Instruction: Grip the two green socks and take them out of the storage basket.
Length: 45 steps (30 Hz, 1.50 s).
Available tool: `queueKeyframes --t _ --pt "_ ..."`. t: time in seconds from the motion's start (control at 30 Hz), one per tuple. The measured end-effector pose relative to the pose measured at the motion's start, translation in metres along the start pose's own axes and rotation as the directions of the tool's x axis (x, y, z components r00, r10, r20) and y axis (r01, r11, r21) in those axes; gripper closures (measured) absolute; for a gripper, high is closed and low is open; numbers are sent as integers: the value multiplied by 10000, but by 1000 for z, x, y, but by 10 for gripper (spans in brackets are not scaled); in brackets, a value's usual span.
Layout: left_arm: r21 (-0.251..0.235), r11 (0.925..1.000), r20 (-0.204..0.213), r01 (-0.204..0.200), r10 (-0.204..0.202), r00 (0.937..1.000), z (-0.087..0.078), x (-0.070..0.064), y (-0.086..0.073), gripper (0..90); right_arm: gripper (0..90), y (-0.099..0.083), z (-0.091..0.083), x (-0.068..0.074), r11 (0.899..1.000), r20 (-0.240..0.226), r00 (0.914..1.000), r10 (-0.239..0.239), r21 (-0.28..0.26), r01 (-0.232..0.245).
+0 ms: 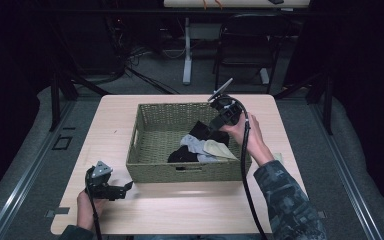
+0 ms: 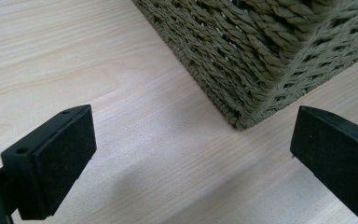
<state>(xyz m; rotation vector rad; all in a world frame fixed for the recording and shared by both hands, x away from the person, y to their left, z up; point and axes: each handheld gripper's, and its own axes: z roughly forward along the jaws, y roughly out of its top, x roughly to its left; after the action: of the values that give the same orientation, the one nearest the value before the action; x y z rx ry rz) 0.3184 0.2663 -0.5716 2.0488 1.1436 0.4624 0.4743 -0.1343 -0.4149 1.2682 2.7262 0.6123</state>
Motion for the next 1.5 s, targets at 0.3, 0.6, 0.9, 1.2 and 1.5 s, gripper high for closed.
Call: queueKeyframes --t 0.3,0.6,0.9,1.2,1.5 --pt "3 10000 -6 43 -43 10000 0 0 0 3 348 -1 52 -10 9935 72 9989 470 1034 -475" --pt "63 10000 52 1 -1 10000 1 0 0 3 556 -5 86 -17 9742 296 9965 779 2099 -824" --pt "85 10000 55 -15 14 10000 0 0 0 3 885 -8 102 -21 9597 365 9929 1129 2548 -1185" --pt "27 10000 35 -20 20 10000 1 0 0 3 891 -8 67 -16 9749 394 9955 861 2026 -923" --pt "40 10000 1 -16 16 10000 0 -1 0 3 890 -1 17 -10 9892 64 9985 541 1361 -544"
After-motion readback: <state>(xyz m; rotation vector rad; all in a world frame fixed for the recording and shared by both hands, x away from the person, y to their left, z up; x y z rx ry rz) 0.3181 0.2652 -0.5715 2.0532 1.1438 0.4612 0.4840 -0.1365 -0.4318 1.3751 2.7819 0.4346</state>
